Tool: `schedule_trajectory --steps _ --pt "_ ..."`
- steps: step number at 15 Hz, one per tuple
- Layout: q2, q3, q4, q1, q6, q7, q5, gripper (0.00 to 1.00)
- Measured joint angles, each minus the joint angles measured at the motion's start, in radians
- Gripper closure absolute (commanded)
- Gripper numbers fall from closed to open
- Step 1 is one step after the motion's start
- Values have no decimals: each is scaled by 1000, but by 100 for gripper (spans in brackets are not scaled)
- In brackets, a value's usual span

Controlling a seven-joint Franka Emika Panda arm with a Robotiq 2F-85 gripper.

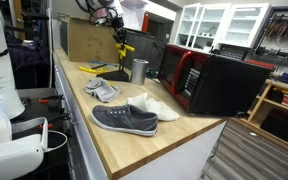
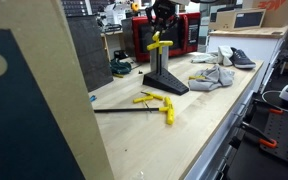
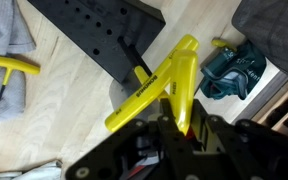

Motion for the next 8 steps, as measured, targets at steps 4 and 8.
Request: schedule_trajectory --steps 4,8 --pt "-2 0 -1 -9 24 10 -1 13" --pt "-5 0 2 -18 37 17 -1 0"
